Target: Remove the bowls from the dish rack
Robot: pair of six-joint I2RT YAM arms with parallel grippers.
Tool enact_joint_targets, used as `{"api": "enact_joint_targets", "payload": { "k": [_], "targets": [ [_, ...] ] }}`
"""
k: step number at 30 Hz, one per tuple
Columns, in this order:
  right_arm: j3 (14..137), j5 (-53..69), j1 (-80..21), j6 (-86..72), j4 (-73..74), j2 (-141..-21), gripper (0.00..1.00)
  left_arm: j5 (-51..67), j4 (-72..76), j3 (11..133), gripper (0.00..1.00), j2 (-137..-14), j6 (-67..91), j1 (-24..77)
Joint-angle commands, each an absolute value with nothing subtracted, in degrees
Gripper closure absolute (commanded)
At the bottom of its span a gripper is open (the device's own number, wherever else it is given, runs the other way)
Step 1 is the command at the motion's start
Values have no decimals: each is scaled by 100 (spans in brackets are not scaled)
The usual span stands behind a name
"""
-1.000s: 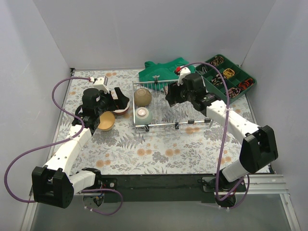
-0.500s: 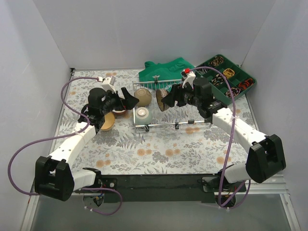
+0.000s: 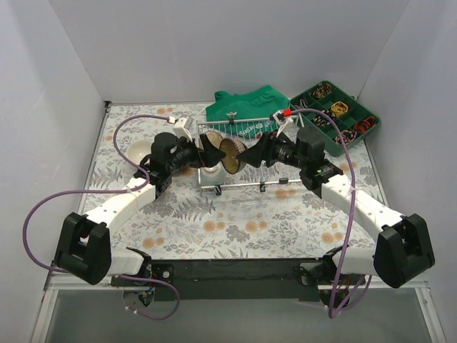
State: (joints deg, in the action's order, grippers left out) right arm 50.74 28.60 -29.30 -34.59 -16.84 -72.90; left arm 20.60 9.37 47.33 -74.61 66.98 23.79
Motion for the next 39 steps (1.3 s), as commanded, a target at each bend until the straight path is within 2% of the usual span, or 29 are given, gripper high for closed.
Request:
{"api": "enact_joint_targets", "payload": {
  "k": [1, 6, 7, 10, 11, 13, 14, 16, 18, 19, 22, 26, 31, 39],
  "targets": [
    [4940, 3313, -2909, -3946, -3022, -6952, 74, 1934, 1300, 4720, 12, -7576, 6820, 2566],
    [4755, 3480, -2909, -4210, -3374, -6891, 74, 1960, 1503, 4650, 29, -7682, 6978, 2707],
    [4737, 3507, -2909, -4236, -3427, -6882, 74, 1969, 1581, 4597, 37, -7673, 7031, 2716],
    [4632, 3542, -2909, -4306, -3568, -6873, 73, 1986, 1678, 4509, 51, -7638, 7101, 2742],
    [4588, 3542, -2900, -4307, -3603, -6864, 73, 1978, 1696, 4448, 65, -7612, 7110, 2742],
    [4544, 3542, -2909, -4307, -3630, -6864, 71, 1934, 1722, 4395, 79, -7559, 7110, 2751],
    [4535, 3551, -2918, -4315, -3639, -6856, 70, 1916, 1723, 4351, 91, -7506, 7093, 2742],
    [4483, 3551, -2909, -4316, -3656, -6855, 63, 1829, 1696, 4307, 100, -7427, 7067, 2742],
    [4421, 3559, -2909, -4298, -3656, -6856, 55, 1758, 1609, 4272, 100, -7304, 6996, 2742],
    [4395, 3560, -2909, -4263, -3656, -6838, 44, 1706, 1582, 4271, 100, -7269, 6987, 2742],
    [4289, 3542, -2900, -4167, -3648, -6777, 24, 1495, 1389, 4263, 100, -7085, 6917, 2742],
    [4070, 3472, -2839, -4000, -3621, -6610, 7, 934, 837, 4385, 100, -6856, 6812, 2742],
    [3920, 3279, -2769, -3543, -3121, -6425, 1, 195, -341, 4754, 100, -6575, 6610, 2733],
    [3911, 2312, -2769, -2242, -1523, -5959, 2, -1017, -1957, 5132, 100, -6232, 6556, 2637]
  ]
}}
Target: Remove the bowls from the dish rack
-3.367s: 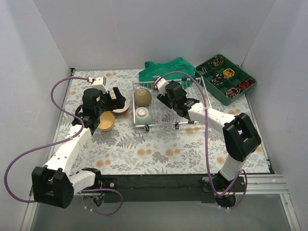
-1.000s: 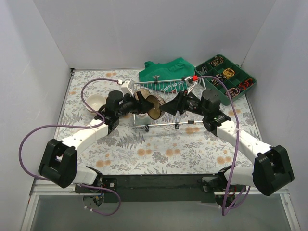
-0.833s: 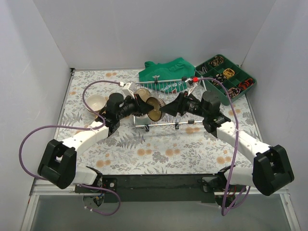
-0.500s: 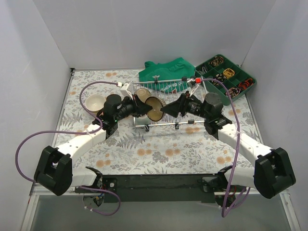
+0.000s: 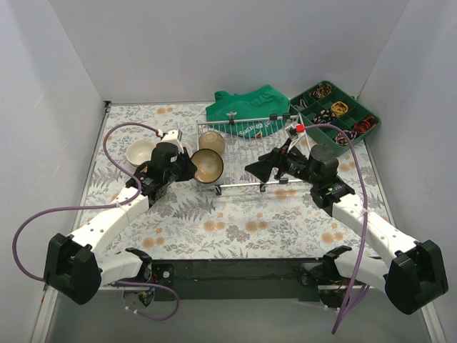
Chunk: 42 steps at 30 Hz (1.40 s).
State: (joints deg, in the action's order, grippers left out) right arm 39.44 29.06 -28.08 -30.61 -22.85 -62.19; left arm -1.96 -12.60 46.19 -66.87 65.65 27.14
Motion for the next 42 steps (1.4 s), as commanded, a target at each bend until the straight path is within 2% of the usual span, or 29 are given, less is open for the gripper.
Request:
{"api": "enact_joint_targets", "payload": {
  "k": [1, 6, 10, 16, 29, 35, 39, 42],
  "targets": [
    [3902, 2259, -2769, -2050, -1425, -5881, 1, -1133, -2125, 5176, 100, -6223, 6574, 2550],
    [3727, 2057, -2760, -1732, -1038, -5704, 1, -1389, -2960, 5458, 100, -6214, 6758, 1944],
    [3595, 2013, -2769, -1609, -949, -5564, 2, -1178, -3111, 5598, 100, -6257, 6794, 935],
    [3481, 1978, -2768, -1442, -835, -5423, 1, -1318, -3164, 6187, 100, -6995, 6688, 72],
    [3296, 2065, -2769, -1213, -694, -5256, 1, -1494, -3094, 7382, 100, -8849, 6601, -606],
    [3252, 2065, -2769, -1152, -703, -5282, 1, -1442, -3164, 7392, 91, -9246, 6530, -650],
    [3270, 2109, -2769, -1143, -703, -5344, 1, -1336, -3147, 7357, 83, -9308, 6495, -659],
    [3305, 2127, -2760, -1143, -703, -5405, 2, -1248, -3129, 7339, 73, -9246, 6478, -659]
  ]
}}
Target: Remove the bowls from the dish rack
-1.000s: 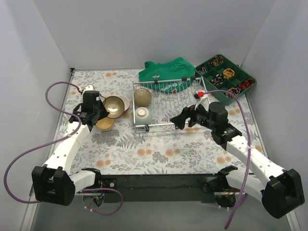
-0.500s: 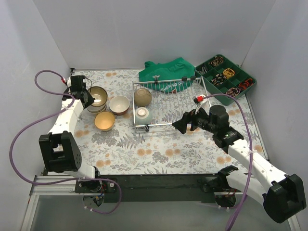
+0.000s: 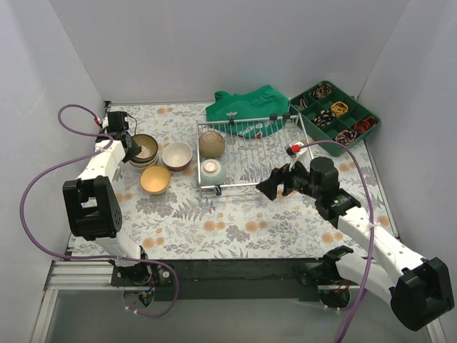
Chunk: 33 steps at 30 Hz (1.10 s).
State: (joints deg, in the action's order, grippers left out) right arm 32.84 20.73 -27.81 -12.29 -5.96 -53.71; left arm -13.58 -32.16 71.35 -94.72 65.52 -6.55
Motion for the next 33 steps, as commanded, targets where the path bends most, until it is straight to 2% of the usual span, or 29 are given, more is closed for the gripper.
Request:
{"api": "enact_joint_targets", "payload": {
  "k": [1, 4, 12, 15, 18, 25, 33],
  "targets": [
    [3322, 2153, -2768, -1143, -703, -5440, 1, -1239, -3138, 7348, 66, -9176, 6451, -650],
    [3384, 2197, -2769, -1125, -694, -5528, 1, -1204, -3164, 7330, 57, -9018, 6434, -659],
    [3664, 2250, -2812, -1143, -712, -5932, 2, -1143, -3120, 7181, 13, -8245, 6363, -659],
    [3849, 2250, -2856, -1169, -703, -6230, 2, -687, -2919, 6971, 3, -7886, 6355, -642],
    [4060, 2311, -2944, -1265, -712, -6459, 2, -150, -2567, 6646, 2, -7595, 6223, -510],
    [4754, 2522, -3173, -1933, -975, -7452, 2, -26, -1530, 5566, 2, -6786, 5521, 799],
    [5816, 2786, -3515, -2706, -1186, -8778, 3, 290, -950, 5019, 2, -6478, 5432, 1099]
  ]
}}
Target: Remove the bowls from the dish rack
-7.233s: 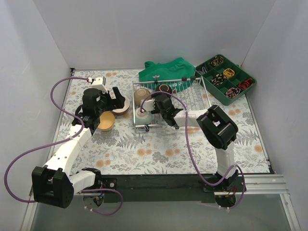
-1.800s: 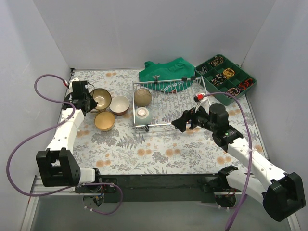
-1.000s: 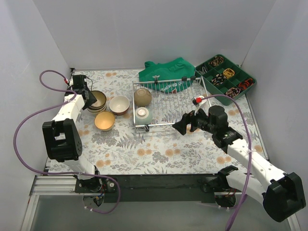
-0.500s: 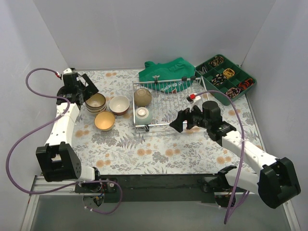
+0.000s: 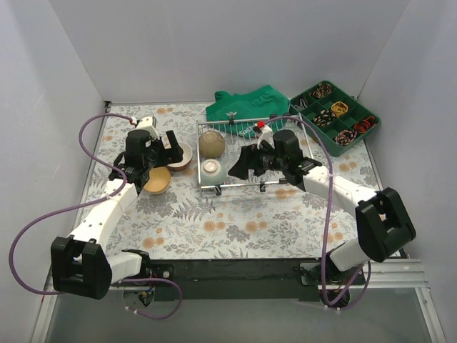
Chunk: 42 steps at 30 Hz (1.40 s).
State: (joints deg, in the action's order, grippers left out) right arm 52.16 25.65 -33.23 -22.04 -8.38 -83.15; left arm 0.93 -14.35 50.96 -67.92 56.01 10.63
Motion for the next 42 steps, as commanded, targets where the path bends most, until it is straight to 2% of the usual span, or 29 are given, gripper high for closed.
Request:
{"api": "enact_joint_targets", "payload": {
  "k": [1, 7, 14, 29, 42],
  "targets": [
    [5905, 2717, -3559, -2864, -1187, -8893, 4, 290, -914, 4975, 2, -6443, 5440, 1107],
    [6442, 2348, -3797, -3532, -1230, -9737, 2, 141, -879, 4896, 2, -6355, 5370, 1143],
    [6434, 1591, -3929, -4034, -1370, -10213, 2, 184, -835, 4860, 2, -6302, 5361, 1143],
    [5986, 1353, -3981, -5044, -1942, -10731, 2, 316, -791, 4825, 2, -6302, 5370, 1143],
    [5959, 1459, -3999, -5265, -2136, -10916, 2, 430, -773, 4808, 2, -6311, 5370, 1143]
  ]
}}
